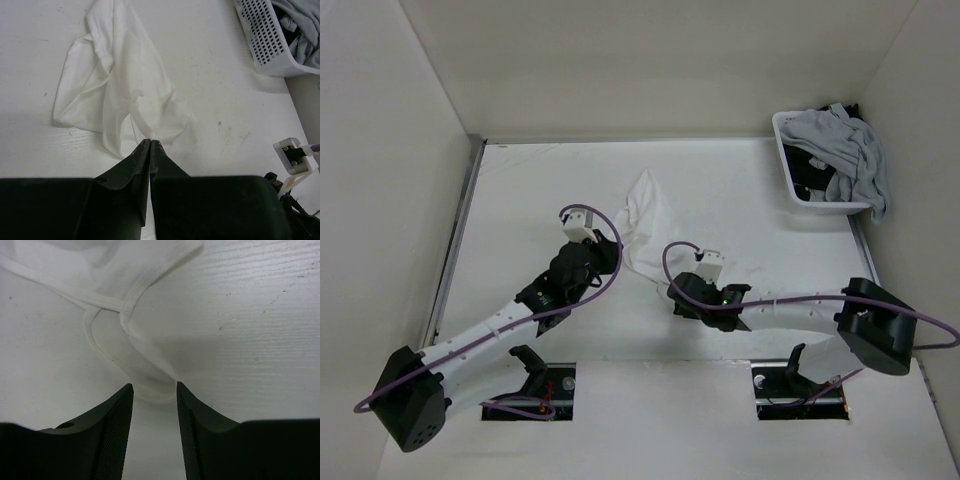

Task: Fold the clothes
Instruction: Flatten the tank top out

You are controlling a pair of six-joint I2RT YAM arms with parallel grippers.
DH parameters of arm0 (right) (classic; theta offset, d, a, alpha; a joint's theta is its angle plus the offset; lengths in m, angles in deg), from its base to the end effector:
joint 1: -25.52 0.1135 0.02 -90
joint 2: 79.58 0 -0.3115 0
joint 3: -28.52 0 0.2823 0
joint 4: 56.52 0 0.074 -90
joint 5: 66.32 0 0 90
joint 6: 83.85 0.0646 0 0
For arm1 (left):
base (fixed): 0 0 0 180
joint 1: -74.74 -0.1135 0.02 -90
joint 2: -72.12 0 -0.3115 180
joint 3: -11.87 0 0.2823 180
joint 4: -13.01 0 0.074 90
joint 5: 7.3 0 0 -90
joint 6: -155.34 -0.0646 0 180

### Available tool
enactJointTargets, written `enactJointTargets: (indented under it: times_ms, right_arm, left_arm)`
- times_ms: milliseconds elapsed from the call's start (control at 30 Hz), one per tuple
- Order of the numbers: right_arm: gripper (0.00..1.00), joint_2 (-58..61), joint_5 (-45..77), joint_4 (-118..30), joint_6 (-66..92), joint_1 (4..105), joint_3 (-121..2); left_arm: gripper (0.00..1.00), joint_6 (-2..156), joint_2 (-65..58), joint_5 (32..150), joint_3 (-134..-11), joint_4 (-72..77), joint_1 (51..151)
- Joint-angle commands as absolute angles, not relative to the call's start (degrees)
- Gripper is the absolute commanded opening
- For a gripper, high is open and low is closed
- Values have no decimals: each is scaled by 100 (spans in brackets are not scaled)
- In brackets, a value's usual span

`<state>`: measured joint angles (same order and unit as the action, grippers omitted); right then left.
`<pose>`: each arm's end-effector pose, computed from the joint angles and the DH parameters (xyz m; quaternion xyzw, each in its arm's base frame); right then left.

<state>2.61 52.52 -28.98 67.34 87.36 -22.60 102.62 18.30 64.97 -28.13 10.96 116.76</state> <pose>0.1631 0.2388 0.1649 0.0621 0.9328 0.1159 0.3357 0.1919 -0.1464 0.2604 -0.0602 0.7916 -0.2853 0.5370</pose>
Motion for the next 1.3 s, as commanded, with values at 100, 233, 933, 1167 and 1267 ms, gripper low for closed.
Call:
enactJointTargets:
  times_ms: [100,233,933,1167,1267]
  right_arm:
    - [45,-355,5699,-2974,6855,8884,-2173]
    - [42,-278,5577,-2888,7004,8832,-1979]
    - [0,-836,6057,-2178,6549,8630,-2478]
    - [0,-2604,7087,-1174,4793,8418,-4208]
    - [0,-2825,7421,-1147,3949,8471,-5122]
  left_arm:
    - [2,10252,1772,6583,-2791,1428,11653]
    - [2,10278,1693,6583,-2774,1472,11688]
    - [2,10340,2192,6443,-3273,1174,11373]
    - [1,10130,3072,5591,-4643,532,11618]
    - [1,9735,3213,5195,-5241,575,11942]
